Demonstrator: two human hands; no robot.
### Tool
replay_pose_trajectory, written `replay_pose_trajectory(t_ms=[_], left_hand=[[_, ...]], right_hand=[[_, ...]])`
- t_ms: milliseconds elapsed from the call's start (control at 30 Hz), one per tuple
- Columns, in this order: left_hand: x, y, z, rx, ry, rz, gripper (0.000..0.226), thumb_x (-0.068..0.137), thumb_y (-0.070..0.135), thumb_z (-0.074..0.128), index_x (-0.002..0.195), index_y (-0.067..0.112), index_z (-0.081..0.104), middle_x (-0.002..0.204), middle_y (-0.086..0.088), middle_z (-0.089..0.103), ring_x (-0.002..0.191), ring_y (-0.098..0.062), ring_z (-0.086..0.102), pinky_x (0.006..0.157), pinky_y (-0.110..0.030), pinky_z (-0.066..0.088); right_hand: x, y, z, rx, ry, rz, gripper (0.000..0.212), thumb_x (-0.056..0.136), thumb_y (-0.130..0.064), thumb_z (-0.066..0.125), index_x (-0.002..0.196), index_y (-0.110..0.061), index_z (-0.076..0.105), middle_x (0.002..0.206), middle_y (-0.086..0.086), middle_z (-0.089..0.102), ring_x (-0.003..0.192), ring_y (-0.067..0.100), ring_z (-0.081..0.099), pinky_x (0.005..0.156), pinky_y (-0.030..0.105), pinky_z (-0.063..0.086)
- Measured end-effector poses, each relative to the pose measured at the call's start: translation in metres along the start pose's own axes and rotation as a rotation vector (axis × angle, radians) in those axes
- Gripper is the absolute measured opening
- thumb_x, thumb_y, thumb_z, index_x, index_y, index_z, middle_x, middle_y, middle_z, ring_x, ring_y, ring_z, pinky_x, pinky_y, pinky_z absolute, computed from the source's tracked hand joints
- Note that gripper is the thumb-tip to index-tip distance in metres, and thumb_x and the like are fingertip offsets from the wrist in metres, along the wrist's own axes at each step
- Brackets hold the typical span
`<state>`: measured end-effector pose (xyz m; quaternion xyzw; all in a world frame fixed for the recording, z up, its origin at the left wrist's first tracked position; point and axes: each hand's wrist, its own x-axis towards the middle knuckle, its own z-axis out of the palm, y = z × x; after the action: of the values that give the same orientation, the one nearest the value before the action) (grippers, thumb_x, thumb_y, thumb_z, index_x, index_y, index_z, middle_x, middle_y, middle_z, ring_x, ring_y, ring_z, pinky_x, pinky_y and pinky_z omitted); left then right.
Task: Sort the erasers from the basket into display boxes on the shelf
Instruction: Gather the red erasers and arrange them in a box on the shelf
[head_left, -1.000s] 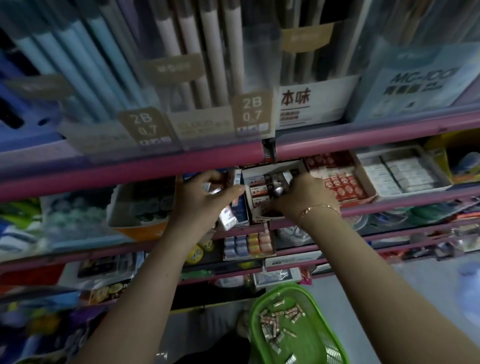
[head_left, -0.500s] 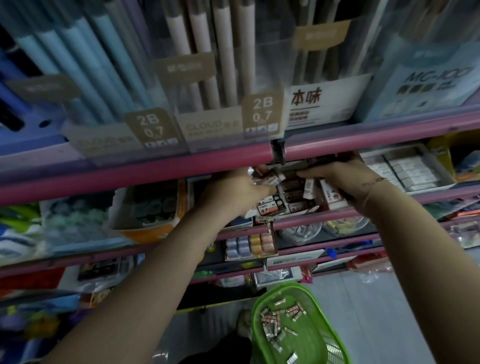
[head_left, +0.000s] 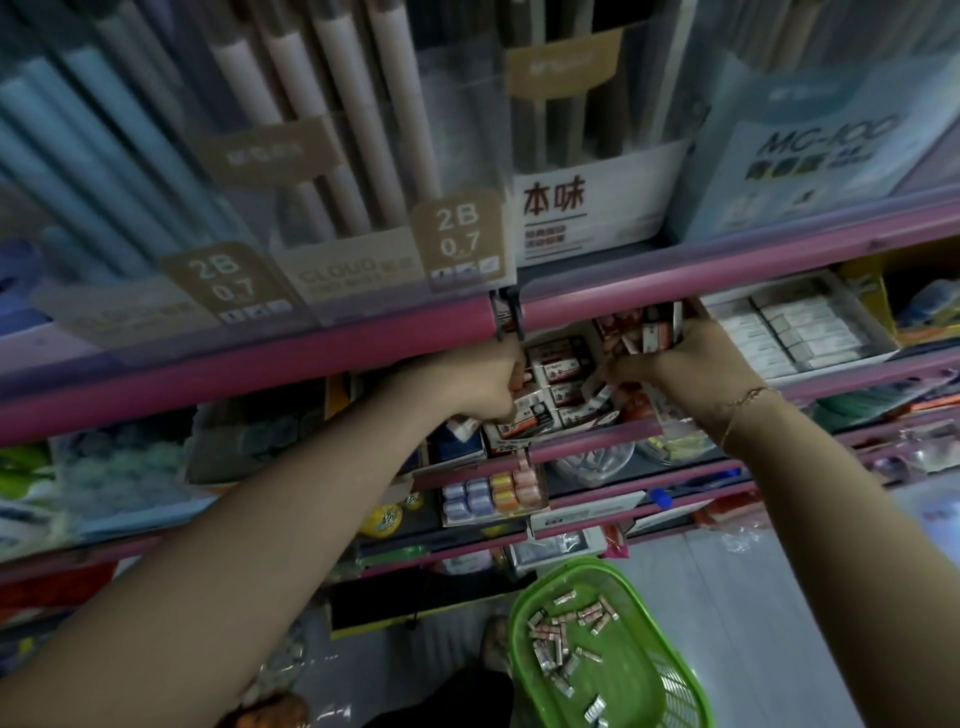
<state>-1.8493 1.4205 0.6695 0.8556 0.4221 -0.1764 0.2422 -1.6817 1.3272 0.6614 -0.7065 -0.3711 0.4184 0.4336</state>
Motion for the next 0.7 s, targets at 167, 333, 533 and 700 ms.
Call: replay_pose_trajectory(t_ms=[167, 333, 533, 700], left_hand=[[0.001, 0.003, 0.000, 0.010, -0.012, -0.064, 0.033, 0.083, 0.011, 0.066, 0.113, 0.008, 0.054, 0.080, -0.007, 0.056, 0.068, -0.022, 0.055, 0.048, -0.025, 0.036], [0.001, 0.003, 0.002, -0.026, 0.045, -0.129, 0.054, 0.089, 0.015, 0.061, 0.136, 0.008, 0.035, 0.104, -0.014, 0.059, 0.089, -0.028, 0.062, 0.065, -0.033, 0.051], [-0.007, 0.000, -0.001, -0.095, 0.107, -0.134, 0.054, 0.089, 0.018, 0.064, 0.135, 0.011, 0.037, 0.085, 0.000, 0.048, 0.068, -0.013, 0.050, 0.046, -0.022, 0.036], [-0.013, 0.001, -0.005, -0.298, 0.064, -0.146, 0.041, 0.086, 0.025, 0.068, 0.120, 0.015, 0.048, 0.083, 0.001, 0.051, 0.061, -0.013, 0.049, 0.046, -0.021, 0.038]], right_hand=[[0.007, 0.001, 0.000, -0.119, 0.008, 0.012, 0.017, 0.065, -0.004, 0.080, 0.074, -0.013, 0.068, 0.080, 0.007, 0.072, 0.062, 0.008, 0.067, 0.055, 0.015, 0.051], [0.015, -0.001, 0.014, -0.649, 0.088, -0.060, 0.024, 0.071, -0.025, 0.078, 0.087, -0.010, 0.068, 0.091, 0.010, 0.067, 0.081, 0.026, 0.059, 0.073, 0.026, 0.044], [0.020, -0.008, 0.024, -0.944, -0.011, -0.103, 0.037, 0.078, -0.028, 0.063, 0.112, -0.014, 0.063, 0.114, 0.013, 0.062, 0.101, 0.034, 0.058, 0.081, 0.031, 0.043], [0.017, -0.016, 0.031, -1.174, -0.208, -0.174, 0.036, 0.078, -0.033, 0.058, 0.110, -0.017, 0.062, 0.112, 0.010, 0.064, 0.102, 0.031, 0.060, 0.085, 0.034, 0.049]])
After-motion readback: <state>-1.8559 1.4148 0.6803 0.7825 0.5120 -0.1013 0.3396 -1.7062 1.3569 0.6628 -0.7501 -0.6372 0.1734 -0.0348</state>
